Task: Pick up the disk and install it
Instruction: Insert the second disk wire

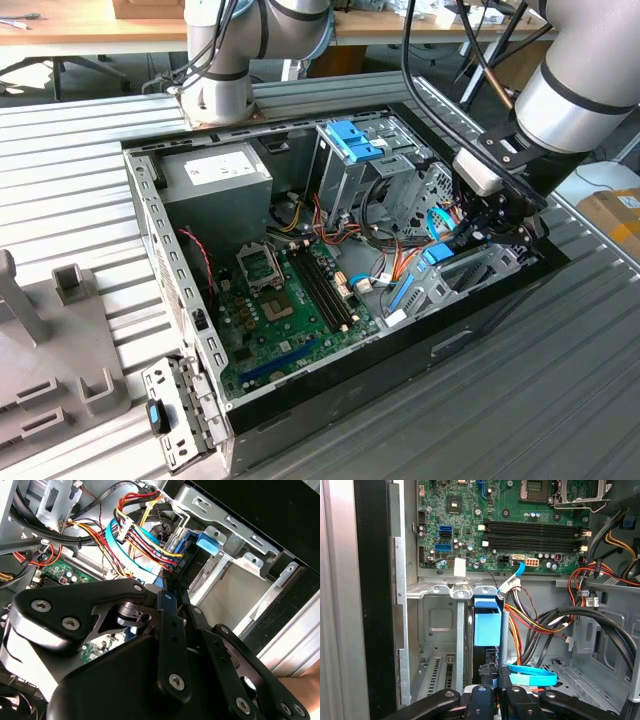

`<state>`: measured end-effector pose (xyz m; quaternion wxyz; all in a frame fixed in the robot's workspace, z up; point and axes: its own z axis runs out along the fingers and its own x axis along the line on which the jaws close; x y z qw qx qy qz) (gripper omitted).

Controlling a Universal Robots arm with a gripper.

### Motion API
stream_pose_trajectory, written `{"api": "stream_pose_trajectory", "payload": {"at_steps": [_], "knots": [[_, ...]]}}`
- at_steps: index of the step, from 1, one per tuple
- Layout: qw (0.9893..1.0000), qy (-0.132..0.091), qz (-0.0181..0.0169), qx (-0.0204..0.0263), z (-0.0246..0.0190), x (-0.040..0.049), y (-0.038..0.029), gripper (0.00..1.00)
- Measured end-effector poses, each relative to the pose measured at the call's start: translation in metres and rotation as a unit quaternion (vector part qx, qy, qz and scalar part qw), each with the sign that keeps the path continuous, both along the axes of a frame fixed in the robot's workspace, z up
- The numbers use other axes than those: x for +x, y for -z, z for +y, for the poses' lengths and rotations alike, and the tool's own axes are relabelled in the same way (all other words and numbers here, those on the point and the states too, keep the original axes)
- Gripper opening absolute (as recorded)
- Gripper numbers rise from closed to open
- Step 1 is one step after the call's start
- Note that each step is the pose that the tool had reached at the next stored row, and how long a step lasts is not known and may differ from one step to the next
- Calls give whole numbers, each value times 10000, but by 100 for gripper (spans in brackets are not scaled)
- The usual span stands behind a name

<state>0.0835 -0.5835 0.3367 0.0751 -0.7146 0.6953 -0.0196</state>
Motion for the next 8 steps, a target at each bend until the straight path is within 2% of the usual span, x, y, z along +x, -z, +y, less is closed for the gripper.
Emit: {"api": "stream_pose_trajectory", "payload": {"at_steps": [8], "knots": [[10000, 0, -1, 7, 0, 1, 10, 18]]}}
